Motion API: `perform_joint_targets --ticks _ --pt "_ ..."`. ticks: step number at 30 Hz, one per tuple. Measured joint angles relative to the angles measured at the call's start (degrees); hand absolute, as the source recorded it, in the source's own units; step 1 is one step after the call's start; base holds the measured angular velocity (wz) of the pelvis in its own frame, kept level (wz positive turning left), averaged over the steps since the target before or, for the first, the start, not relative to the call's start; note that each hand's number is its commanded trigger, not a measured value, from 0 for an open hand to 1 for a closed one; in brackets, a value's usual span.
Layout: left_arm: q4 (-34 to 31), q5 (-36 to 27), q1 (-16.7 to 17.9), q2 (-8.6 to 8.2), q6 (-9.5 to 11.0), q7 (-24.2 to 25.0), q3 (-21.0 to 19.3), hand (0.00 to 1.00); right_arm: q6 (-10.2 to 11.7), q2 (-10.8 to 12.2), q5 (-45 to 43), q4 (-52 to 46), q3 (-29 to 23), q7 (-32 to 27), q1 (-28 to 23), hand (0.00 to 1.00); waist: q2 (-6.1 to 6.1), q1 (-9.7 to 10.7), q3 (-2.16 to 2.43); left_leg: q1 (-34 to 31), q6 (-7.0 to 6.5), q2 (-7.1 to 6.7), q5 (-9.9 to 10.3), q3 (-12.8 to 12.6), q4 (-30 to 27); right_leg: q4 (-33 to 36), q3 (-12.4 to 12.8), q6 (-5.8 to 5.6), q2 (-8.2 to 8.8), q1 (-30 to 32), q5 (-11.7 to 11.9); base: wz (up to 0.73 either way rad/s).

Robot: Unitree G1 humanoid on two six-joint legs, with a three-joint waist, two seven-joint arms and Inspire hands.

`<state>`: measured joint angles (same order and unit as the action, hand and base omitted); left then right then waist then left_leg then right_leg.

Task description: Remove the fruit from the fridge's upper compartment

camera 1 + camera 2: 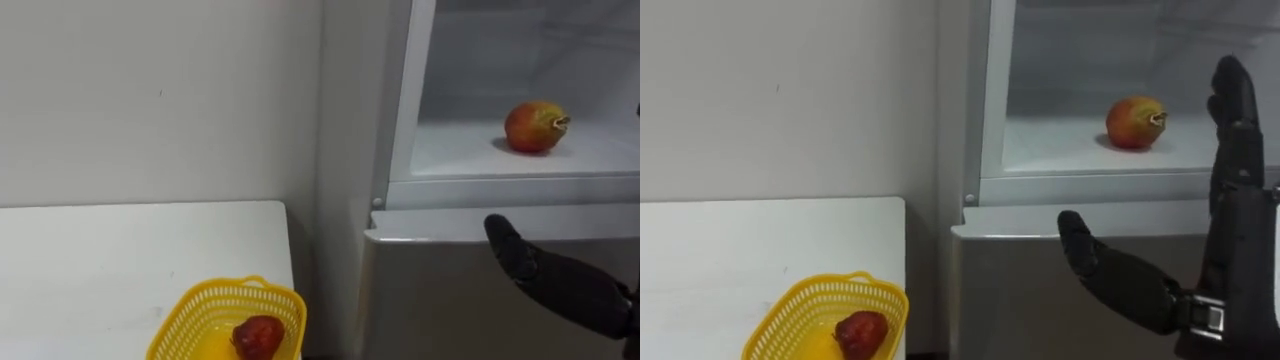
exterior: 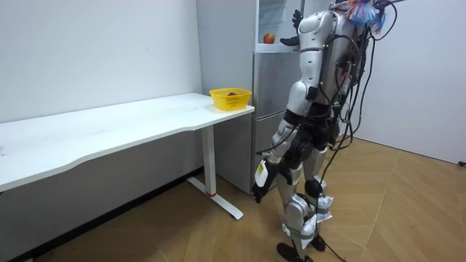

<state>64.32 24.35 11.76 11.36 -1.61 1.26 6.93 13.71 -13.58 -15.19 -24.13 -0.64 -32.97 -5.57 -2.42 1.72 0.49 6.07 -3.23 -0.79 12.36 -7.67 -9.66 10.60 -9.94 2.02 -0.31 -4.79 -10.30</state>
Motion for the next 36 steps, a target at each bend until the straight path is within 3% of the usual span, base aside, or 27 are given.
perform_joint_targets --ticks 11,15,17,22,29,31,36 --pt "0.07 0.08 -0.45 0.09 -0.15 1.74 -2.39 0.0 -0.78 0.0 4.42 5.22 -5.21 0.76 0.81 0.0 0.19 -0.48 -0.28 0.19 0.12 0.09 0.1 0.01 0.35 -0.08 0.11 0.01 -0.01 -0.07 -0.02 0.0" --pt "0.14 0.06 0.11 0.08 -0.85 1.51 -2.63 0.0 -1.99 -0.24 6.87 7.62 -7.56 0.46 5.23 0.0 -0.16 -0.47 -0.51 0.31 0.12 0.04 0.09 0.08 0.33 -0.01 -0.28 0.01 0.06 -0.12 -0.02 0.0" --pt "0.26 0.03 0.27 0.07 -0.87 1.48 -2.64 0.0 -2.67 -1.16 8.73 8.15 -7.59 -0.06 7.7 0.0 -0.43 -0.49 -0.66 0.26 0.12 0.04 0.09 0.09 0.27 0.02 -0.42 0.04 0.05 -0.06 -0.06 0.0" --pt "-0.18 0.17 0.29 0.26 -0.88 1.72 -3.05 0.0 -3.13 -6.49 7.91 10.66 -8.18 -1.48 14.29 0.0 -1.45 -0.79 -0.51 -0.38 0.12 0.02 0.09 0.4 -0.16 -0.02 -1.18 0.05 0.16 0.13 -0.12 0.05" --pt "-1.04 0.47 0.59 0.4 -0.97 1.72 -5.68 0.0 -4.2 -7.71 8.87 14.39 -8.64 -1.12 19.27 0.0 -2.79 -0.78 -0.2 -0.57 0.14 -0.01 0.08 1.89 -0.2 0.01 -2.6 0.05 0.24 -0.12 -0.12 0.1" --pt "-1.77 0.15 1.16 0.44 -1.12 1.7 -5.79 0.0 -5.82 -8.84 11.1 15.43 -9.24 -0.63 20.56 0.0 -2.89 -1.23 -0.12 -0.63 0.15 -0.01 0.08 2.1 -0.2 0.06 -2.8 0.05 0.25 -0.15 -0.11 0.05" --pt "-1.97 0.09 1.6 0.48 -1.88 1.5 -6.68 0.0 -6.65 -11.92 19.42 22.54 -9.65 0.41 24.98 0.0 -2.77 -2.13 -0.24 -0.45 0.15 -0.03 0.08 2.11 -0.37 0.16 -2.86 0.05 0.19 -0.52 -0.1 0.0"
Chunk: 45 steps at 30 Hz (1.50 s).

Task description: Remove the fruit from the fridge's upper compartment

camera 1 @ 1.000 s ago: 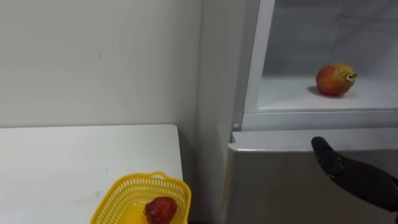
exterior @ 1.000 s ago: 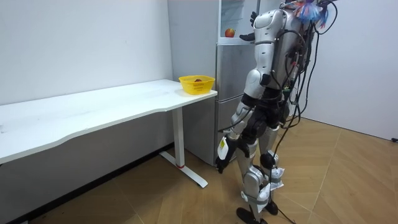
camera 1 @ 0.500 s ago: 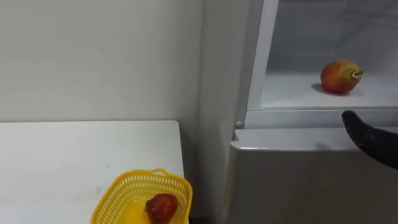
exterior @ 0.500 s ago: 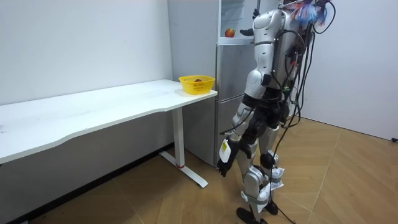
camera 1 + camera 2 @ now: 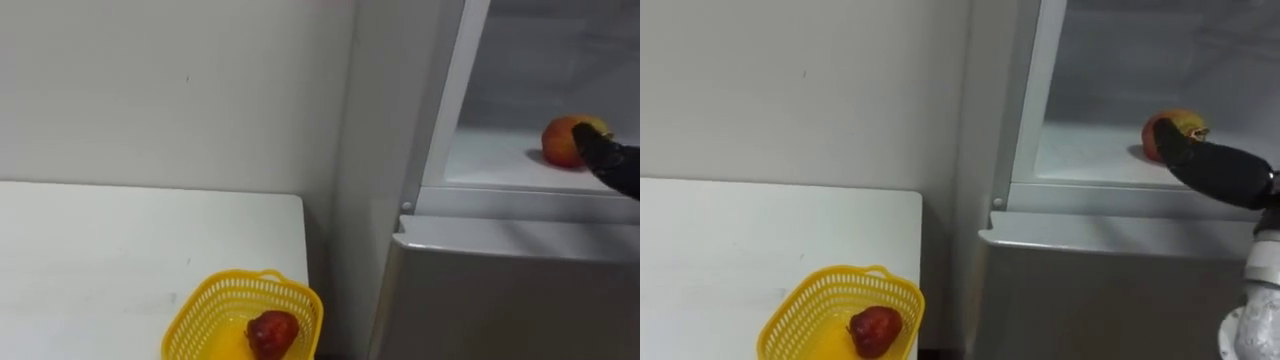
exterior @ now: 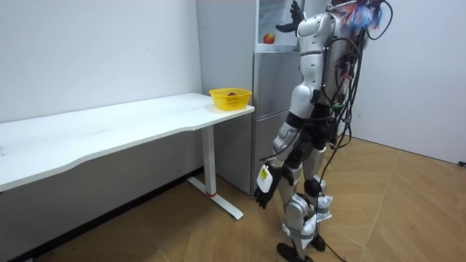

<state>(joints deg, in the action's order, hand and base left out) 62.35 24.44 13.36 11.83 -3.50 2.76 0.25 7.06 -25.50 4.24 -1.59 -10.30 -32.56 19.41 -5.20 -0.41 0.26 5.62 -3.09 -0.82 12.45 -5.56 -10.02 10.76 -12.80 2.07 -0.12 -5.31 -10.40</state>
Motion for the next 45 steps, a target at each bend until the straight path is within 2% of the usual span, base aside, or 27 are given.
perform_joint_targets --ticks 4,5,9,10,16,19,23,25,31,35,38,40,42,45 --pt "-0.16 -0.05 0.47 0.01 -0.42 -0.57 -0.02 0.0 -1.63 -1.19 4.08 4.46 0.09 1.14 2.59 0.0 -0.08 -0.43 -0.49 -0.09 0.02 -0.02 0.0 0.52 0.14 -0.03 -0.16 0.01 0.07 -0.19 0.0 0.06" --pt "-0.34 0.0 0.37 -0.01 -0.49 -0.58 -0.02 0.0 -1.7 -1.44 4.85 5.56 0.13 1.47 3.17 0.0 -0.1 -0.47 -0.5 -0.15 0.03 -0.02 -0.01 0.65 0.1 -0.04 -0.24 0.01 0.15 -0.19 0.0 0.08" --pt "-0.55 0.26 0.78 -0.03 -1.22 -0.41 -0.23 0.0 -3.62 -3.67 7.18 13.37 0.09 3.1 8.35 0.0 -0.2 -0.39 -0.38 -0.67 0.08 -0.05 -0.02 1.15 -0.72 -0.13 -1.42 0.01 0.45 -0.11 -0.01 0.08" --pt "-1.11 0.29 1.02 -0.02 -1.38 -0.08 -0.68 0.0 -3.88 -4.18 7.19 13.94 0.13 3.69 8.92 0.0 -0.33 -0.41 -0.1 -0.97 0.13 -0.05 -0.06 1.2 -0.79 -0.06 -1.56 0.01 0.48 0.19 -0.01 0.03" --pt "-7.47 0.33 4.1 0.21 -1.41 0.64 -2.34 0.0 -4.64 -4.73 7.22 14.6 0.14 5.97 12.12 0.0 -0.75 -0.76 -0.03 -0.98 0.21 -0.05 -0.15 1.26 -1.12 -0.04 -1.77 0.02 0.51 0.17 0.0 0.0" --pt "-8.46 0.29 4.04 0.31 -1.32 0.67 -2.85 0.0 -4.7 -5.25 7.77 17.67 0.34 7.65 14.43 0.0 -1.13 -0.8 0.03 -1.1 0.2 -0.15 -0.14 1.93 -1.17 -0.08 -2.31 0.02 0.59 -0.25 0.0 0.09" --pt "-8.73 0.31 4.29 0.43 -1.49 0.68 -3.77 0.0 -5.4 -7.53 8.49 21.04 0.85 10.35 14.65 0.0 -1.89 -1.27 0.39 -1.0 0.21 -0.19 -0.13 2.87 -1.27 -0.06 -3.04 0.02 0.64 -0.83 0.0 0.14" --pt "-8.73 0.37 4.44 0.43 -1.63 0.83 -4.09 0.0 -5.79 -8.56 8.51 23.84 2.28 12.07 15.71 0.0 -2.1 -1.39 0.32 -0.98 0.22 -0.2 -0.12 3.04 -1.4 -0.13 -3.13 0.02 0.64 -1.1 0.0 0.04" --pt "-9.01 0.36 5.26 0.52 -2.71 2.46 -6.31 0.0 -8.1 -9.06 8.73 26.01 2.33 15.41 16.19 0.0 -2.54 -1.43 0.22 -1.12 0.24 -0.3 -0.11 3.11 -1.8 -0.17 -3.14 0.03 0.72 -1.18 -0.01 0.0" --pt "-9.02 0.37 5.69 0.61 -3.03 3.14 -6.39 0.0 -8.43 -10.85 8.76 26.04 2.41 17.03 16.23 0.0 -2.63 -1.47 0.2 -1.12 0.2 -0.48 -0.13 3.14 -1.81 -0.26 -3.17 0.07 0.85 -1.24 -0.04 0.0" --pt "-9.01 0.35 5.77 0.88 -3.07 3.23 -6.3 0.0 -8.42 -11.96 8.75 26.76 3.7 17.33 16.67 0.0 -3.16 -1.59 0.02 -0.93 0.2 -0.51 -0.13 3.14 -1.8 -0.5 -3.18 0.07 0.83 -1.51 -0.04 0.0" --pt "-9.01 0.32 5.89 1.02 -3.63 3.06 -6.15 0.0 -8.65 -12.36 8.75 30.64 5.8 18.57 18.64 0.0 -3.8 -1.42 0.02 -1.01 0.2 -0.49 -0.13 3.16 -1.8 -1.04 -3.19 0.16 0.71 -1.67 0.02 0.0" --pt "-9.01 0.32 5.86 1.02 -3.7 3.01 -5.82 0.0 -9.63 -12.58 8.83 32.16 6.97 19.09 19.54 0.0 -4.04 -1.41 0.19 -1.03 0.19 -0.5 -0.11 3.19 -1.79 -1.07 -3.23 0.16 0.72 -1.66 0.02 0.0" --pt "-9.0 0.32 5.44 1.05 -3.92 2.85 -5.77 0.0 -9.72 -13.01 9.24 34.19 7.36 19.54 20.25 0.0 -4.11 -1.55 0.24 -1.06 0.19 -0.55 -0.11 3.48 -1.81 -1.06 -3.93 0.15 0.81 -1.65 0.03 0.05"
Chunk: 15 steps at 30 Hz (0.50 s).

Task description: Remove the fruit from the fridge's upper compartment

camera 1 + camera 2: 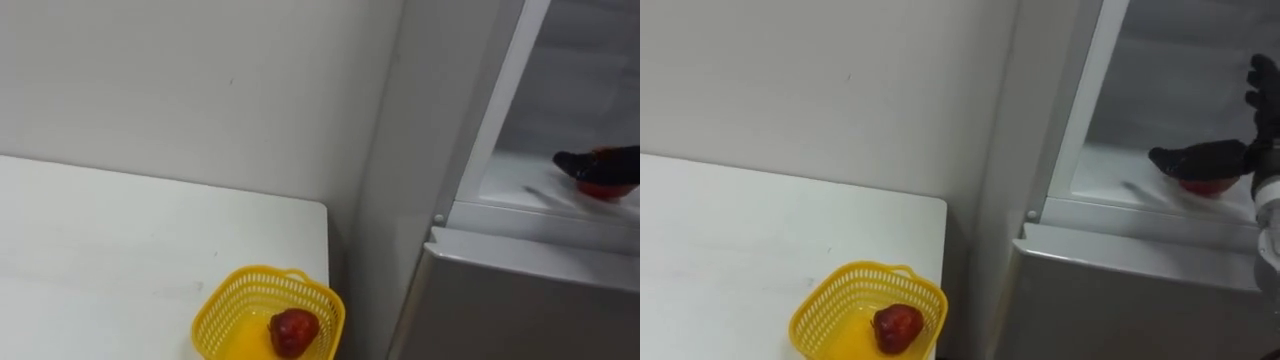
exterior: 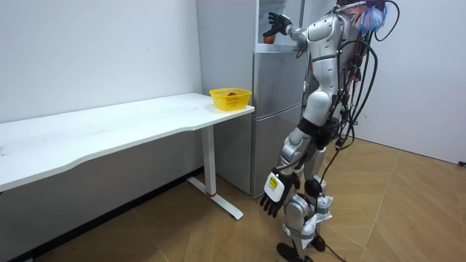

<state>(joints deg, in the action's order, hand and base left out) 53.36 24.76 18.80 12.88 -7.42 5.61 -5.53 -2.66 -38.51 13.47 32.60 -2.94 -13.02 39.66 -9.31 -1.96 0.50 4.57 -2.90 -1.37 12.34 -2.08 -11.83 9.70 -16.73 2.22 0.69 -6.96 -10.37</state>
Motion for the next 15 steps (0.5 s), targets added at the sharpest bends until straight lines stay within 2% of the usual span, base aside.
perform_joint_targets --ticks 3,10,15 --pt "0.02 -0.04 -0.12 0.39 -0.21 -0.12 -0.03 0.0 -0.02 -0.04 0.18 1.92 0.05 0.44 0.27 0.0 -0.05 -0.04 0.06 -0.06 0.0 0.0 0.0 0.64 0.02 0.14 -0.72 -0.01 0.03 -0.01 0.0 0.1" --pt "0.02 0.03 -0.02 0.92 -0.91 -0.09 -0.13 0.0 -0.03 -0.15 0.17 4.49 1.01 3.08 0.35 0.0 0.75 -0.66 -0.09 -0.02 0.01 0.03 -0.01 0.68 0.0 0.12 -0.79 -0.01 -0.01 -0.06 0.0 0.0" --pt "0.01 0.02 -0.24 1.25 -1.4 -0.39 -0.12 0.0 -0.13 -0.16 -0.07 6.78 1.72 3.82 0.38 0.0 1.59 -1.36 0.29 0.11 0.01 -0.03 0.0 0.79 0.07 0.13 -1.14 -0.01 0.09 -0.49 0.0 0.0"
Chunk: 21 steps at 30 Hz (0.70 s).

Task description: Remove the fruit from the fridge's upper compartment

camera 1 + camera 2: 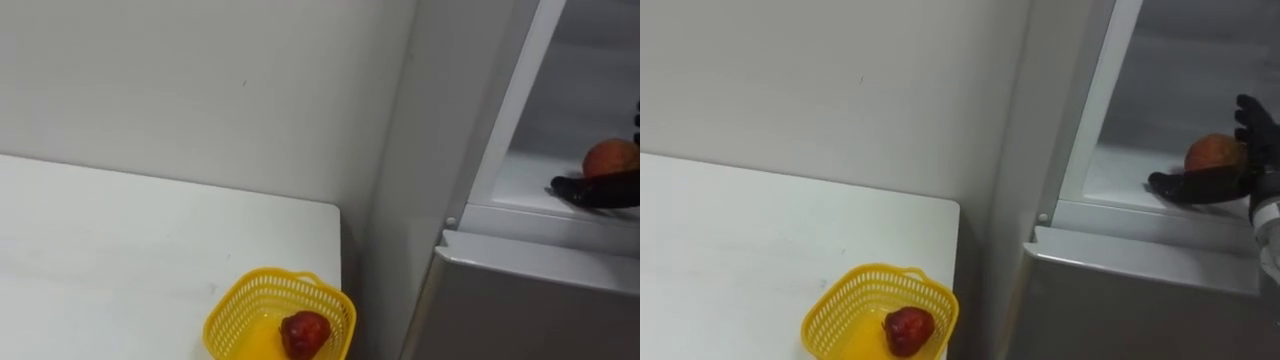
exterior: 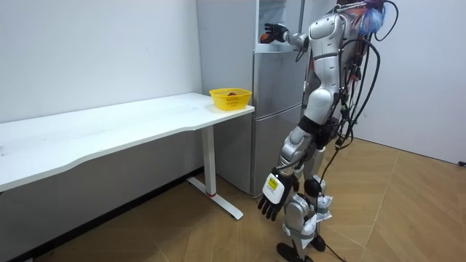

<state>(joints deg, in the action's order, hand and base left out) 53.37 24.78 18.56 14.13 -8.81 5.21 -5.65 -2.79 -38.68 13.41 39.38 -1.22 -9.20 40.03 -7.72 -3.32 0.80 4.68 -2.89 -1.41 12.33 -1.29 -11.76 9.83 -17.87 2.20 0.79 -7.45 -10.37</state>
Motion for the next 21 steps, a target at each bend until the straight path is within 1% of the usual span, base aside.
perform_joint_targets --ticks 1,2,3,4,9,19,21 --pt "0.0 0.0 0.01 0.23 -0.01 -0.02 0.0 0.0 0.0 0.0 0.0 0.62 0.0 0.0 0.02 0.0 0.17 -0.2 0.11 0.03 0.0 0.0 0.0 0.05 -0.01 0.0 -0.1 0.0 0.0 -0.09 0.0 0.04" --pt "0.0 0.0 0.03 0.34 -0.02 -0.02 0.0 0.0 0.0 0.0 0.0 0.74 0.0 0.01 0.02 0.0 0.19 -0.24 0.12 0.05 0.0 0.0 0.0 0.11 -0.04 0.01 -0.19 0.0 0.01 -0.15 0.0 0.05" --pt "0.0 0.0 0.12 0.47 -0.07 -0.02 -0.01 0.0 0.0 0.0 0.0 0.83 0.0 0.06 0.02 0.0 0.26 -0.26 0.07 0.11 0.02 0.0 -0.01 0.14 -0.1 0.02 -0.31 0.0 0.03 -0.24 0.0 0.05" --pt "0.04 -0.02 0.29 0.51 -0.2 -0.02 0.02 0.0 0.03 0.0 -0.02 1.16 0.0 0.2 0.02 0.0 0.47 -0.23 -0.09 0.14 0.02 -0.01 -0.01 0.32 -0.26 0.0 -0.5 0.0 0.03 -0.44 0.0 0.07" --pt "0.09 -0.04 1.04 0.45 -0.41 0.08 0.16 0.0 0.17 0.0 -0.07 3.33 0.01 0.92 0.03 0.0 0.47 -0.33 -0.16 0.59 0.03 -0.12 -0.02 0.63 -0.51 0.17 -0.77 0.01 0.14 -0.98 0.0 0.03" --pt "1.13 -0.34 1.32 0.58 -0.39 0.44 0.26 0.0 0.6 -0.05 -0.33 6.32 0.04 1.89 0.48 0.0 -0.48 -0.38 -0.74 0.98 0.02 -0.26 -0.03 0.81 -0.87 -0.16 -0.98 0.01 0.19 -1.67 -0.02 0.0" --pt "1.13 -0.35 1.31 0.58 -0.38 0.44 0.3 0.0 1.0 -0.05 -0.33 6.88 0.03 1.94 0.5 0.0 -0.58 -0.4 -0.75 0.98 0.02 -0.26 -0.02 0.81 -0.88 -0.16 -0.98 0.01 0.19 -1.67 -0.02 0.0"
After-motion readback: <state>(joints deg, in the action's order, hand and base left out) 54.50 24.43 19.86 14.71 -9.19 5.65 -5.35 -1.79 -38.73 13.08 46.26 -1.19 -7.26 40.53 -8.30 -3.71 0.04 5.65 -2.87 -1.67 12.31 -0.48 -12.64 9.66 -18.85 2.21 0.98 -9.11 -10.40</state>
